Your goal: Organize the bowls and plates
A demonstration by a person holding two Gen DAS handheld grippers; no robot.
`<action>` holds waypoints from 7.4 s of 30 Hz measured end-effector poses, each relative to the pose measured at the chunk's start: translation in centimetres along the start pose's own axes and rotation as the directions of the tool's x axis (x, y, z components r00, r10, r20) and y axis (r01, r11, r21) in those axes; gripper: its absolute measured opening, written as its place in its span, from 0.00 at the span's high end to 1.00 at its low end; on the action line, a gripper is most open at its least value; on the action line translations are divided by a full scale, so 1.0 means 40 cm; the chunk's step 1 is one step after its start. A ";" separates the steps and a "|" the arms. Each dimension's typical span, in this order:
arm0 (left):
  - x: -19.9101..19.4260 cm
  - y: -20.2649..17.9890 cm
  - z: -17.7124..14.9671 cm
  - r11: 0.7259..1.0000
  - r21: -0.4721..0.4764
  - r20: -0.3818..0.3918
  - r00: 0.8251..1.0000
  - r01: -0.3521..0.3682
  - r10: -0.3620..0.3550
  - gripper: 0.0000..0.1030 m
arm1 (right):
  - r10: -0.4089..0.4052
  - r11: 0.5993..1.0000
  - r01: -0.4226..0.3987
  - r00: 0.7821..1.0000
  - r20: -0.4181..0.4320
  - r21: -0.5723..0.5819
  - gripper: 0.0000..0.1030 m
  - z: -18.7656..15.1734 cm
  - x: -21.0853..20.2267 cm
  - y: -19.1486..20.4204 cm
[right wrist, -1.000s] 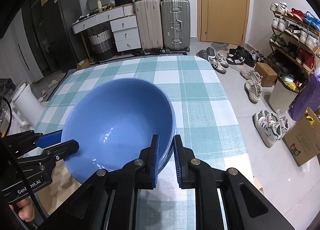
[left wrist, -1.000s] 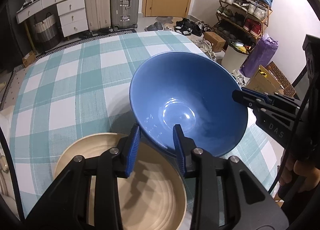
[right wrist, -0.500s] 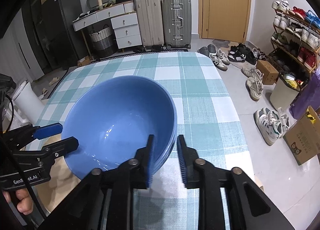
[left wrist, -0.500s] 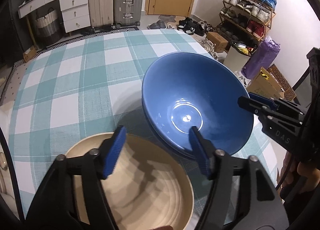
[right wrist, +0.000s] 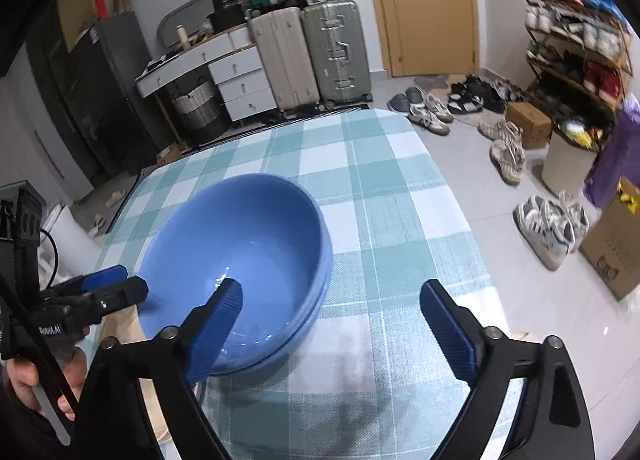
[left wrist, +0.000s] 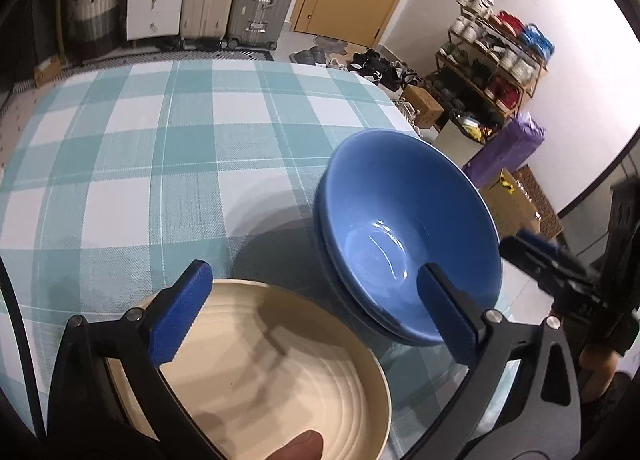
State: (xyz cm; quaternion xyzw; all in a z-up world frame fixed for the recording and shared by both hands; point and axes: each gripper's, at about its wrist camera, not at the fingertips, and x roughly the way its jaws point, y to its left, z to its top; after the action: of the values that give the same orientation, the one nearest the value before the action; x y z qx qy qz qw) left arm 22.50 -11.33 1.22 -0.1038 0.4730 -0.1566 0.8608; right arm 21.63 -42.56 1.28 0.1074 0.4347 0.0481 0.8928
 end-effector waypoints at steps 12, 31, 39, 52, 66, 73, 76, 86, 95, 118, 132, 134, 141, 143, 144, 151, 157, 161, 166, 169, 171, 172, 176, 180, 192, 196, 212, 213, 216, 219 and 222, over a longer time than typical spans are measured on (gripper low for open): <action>0.073 0.019 0.017 0.998 -0.058 -0.033 0.999 -0.007 0.005 0.01 | 0.152 0.982 -0.149 0.988 -0.018 0.118 0.11 -0.035 0.063 -0.016; 0.117 -0.028 0.022 0.999 -0.022 -0.054 0.997 0.049 -0.050 0.72 | 0.191 0.978 -0.190 0.982 0.000 0.090 0.63 -0.029 0.076 0.005; 0.104 -0.050 0.019 0.999 0.022 -0.042 0.999 0.027 -0.026 0.73 | 0.171 0.982 -0.171 0.985 0.010 0.083 0.63 -0.026 0.070 0.008; 0.033 -0.072 0.012 0.998 0.043 -0.001 0.999 0.038 -0.038 0.73 | 0.160 0.985 -0.162 0.986 0.037 0.064 0.63 -0.022 0.025 0.020; -0.134 -0.103 -0.022 0.997 0.067 0.079 0.996 0.034 -0.039 0.73 | 0.171 0.985 -0.173 0.980 0.097 0.016 0.63 -0.029 -0.101 0.076; -0.227 -0.098 -0.047 0.998 0.057 0.115 0.993 0.023 -0.029 0.73 | 0.185 0.983 -0.185 0.977 0.104 -0.014 0.63 -0.040 -0.150 0.125; -0.268 -0.090 -0.065 0.999 0.050 0.128 0.991 0.018 -0.025 0.73 | 0.191 0.981 -0.189 0.976 0.105 -0.030 0.63 -0.044 -0.166 0.151; -0.382 -0.039 -0.123 0.999 0.016 0.157 0.987 -0.033 0.031 0.73 | 0.245 0.968 -0.240 0.966 0.083 -0.071 0.63 -0.066 -0.168 0.236; -0.440 0.029 -0.175 0.996 -0.027 0.172 0.981 -0.082 0.086 0.73 | 0.288 0.954 -0.282 0.957 0.047 -0.106 0.63 -0.084 -0.131 0.302; -0.370 0.174 -0.230 0.986 -0.109 0.116 0.984 -0.126 0.138 0.73 | 0.305 0.942 -0.309 0.951 -0.049 -0.132 0.63 -0.131 -0.036 0.390; -0.292 0.220 -0.224 0.985 -0.129 0.082 0.989 -0.113 0.124 0.73 | 0.276 0.951 -0.284 0.958 -0.080 -0.124 0.63 -0.132 0.005 0.387; -0.287 0.221 -0.220 0.985 -0.129 0.082 0.989 -0.110 0.121 0.73 | 0.271 0.952 -0.279 0.960 -0.077 -0.126 0.63 -0.130 0.006 0.388; -0.278 0.229 -0.210 0.986 -0.126 0.083 0.989 -0.108 0.119 0.72 | 0.259 0.955 -0.267 0.963 -0.075 -0.132 0.63 -0.129 0.010 0.393; -0.276 0.231 -0.205 0.986 -0.121 0.086 0.989 -0.113 0.124 0.73 | 0.254 0.955 -0.262 0.964 -0.076 -0.138 0.63 -0.129 0.007 0.394; -0.276 0.231 -0.204 0.986 -0.116 0.088 0.988 -0.118 0.129 0.73 | 0.254 0.955 -0.262 0.964 -0.076 -0.140 0.63 -0.129 0.006 0.393; -0.272 0.228 -0.204 0.988 -0.084 0.101 0.985 -0.132 0.140 0.70 | 0.250 0.954 -0.259 0.965 -0.072 -0.151 0.63 -0.130 0.003 0.394; -0.312 0.228 -0.212 0.986 -0.039 0.179 0.970 -0.160 0.164 0.38 | 0.248 0.948 -0.256 0.967 -0.065 -0.191 0.51 -0.130 -0.005 0.396; -0.340 0.239 -0.222 0.988 -0.019 0.214 0.964 -0.155 0.155 0.22 | 0.247 0.946 -0.254 0.967 -0.058 -0.203 0.44 -0.128 -0.012 0.383; -0.387 0.227 -0.253 0.982 0.047 0.293 0.942 -0.183 0.162 0.03 | 0.303 0.921 -0.298 0.953 -0.017 -0.253 0.14 -0.135 -0.046 0.365; -0.418 0.220 -0.273 0.982 0.071 0.346 0.928 -0.174 0.139 0.01 | 0.336 0.902 -0.311 0.941 0.034 -0.299 0.02 -0.146 -0.080 0.358; -0.435 0.221 -0.288 0.984 0.082 0.376 0.919 -0.157 0.115 0.01 | 0.356 0.887 -0.314 0.932 0.069 -0.338 0.01 -0.157 -0.103 0.353; -0.443 0.221 -0.297 0.984 0.088 0.386 0.916 -0.155 0.110 0.01 | 0.360 0.883 -0.310 0.929 0.083 -0.353 0.01 -0.162 -0.112 0.352; -0.457 0.226 -0.337 0.981 0.106 0.411 0.905 -0.163 0.105 0.01 | 0.388 0.860 -0.303 0.911 0.140 -0.410 0.01 -0.197 -0.141 0.336; -0.470 0.233 -0.378 0.979 0.117 0.443 0.891 -0.170 0.101 0.01 | 0.418 0.846 -0.319 0.894 0.161 -0.427 0.01 -0.226 -0.140 0.311; -0.457 0.235 -0.466 0.974 0.145 0.493 0.866 -0.172 0.079 0.01 | 0.452 0.825 -0.315 0.866 0.214 -0.470 0.01 -0.290 -0.101 0.263; -0.427 0.239 -0.479 0.973 0.153 0.480 0.873 -0.175 0.082 0.01 | 0.453 0.810 -0.302 0.867 0.208 -0.503 0.01 -0.310 -0.091 0.272; -0.363 0.268 -0.483 0.974 0.154 0.492 0.868 -0.165 0.069 0.01 | 0.494 0.788 -0.324 0.840 0.223 -0.524 0.01 -0.347 -0.095 0.265; -0.362 0.268 -0.484 0.974 0.154 0.493 0.868 -0.165 0.069 0.01 | 0.495 0.789 -0.324 0.839 0.226 -0.522 0.01 -0.348 -0.096 0.263; -0.362 0.268 -0.485 0.974 0.155 0.492 0.868 -0.165 0.069 0.01 | 0.498 0.789 -0.329 0.837 0.226 -0.518 0.01 -0.347 -0.096 0.261; -0.363 0.270 -0.487 0.974 0.158 0.493 0.868 -0.159 0.062 0.01 | 0.497 0.789 -0.327 0.837 0.229 -0.520 0.01 -0.345 -0.095 0.261; -0.364 0.274 -0.486 0.976 0.158 0.490 0.870 -0.152 0.056 0.01 | 0.500 0.787 -0.324 0.834 0.234 -0.525 0.01 -0.347 -0.097 0.262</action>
State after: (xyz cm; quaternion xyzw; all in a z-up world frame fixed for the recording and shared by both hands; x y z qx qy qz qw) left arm 0.57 3.65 -1.31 -0.0307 0.2313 -0.1238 0.9645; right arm 8.41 -31.00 -1.63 -0.0087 0.2040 0.3274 0.9225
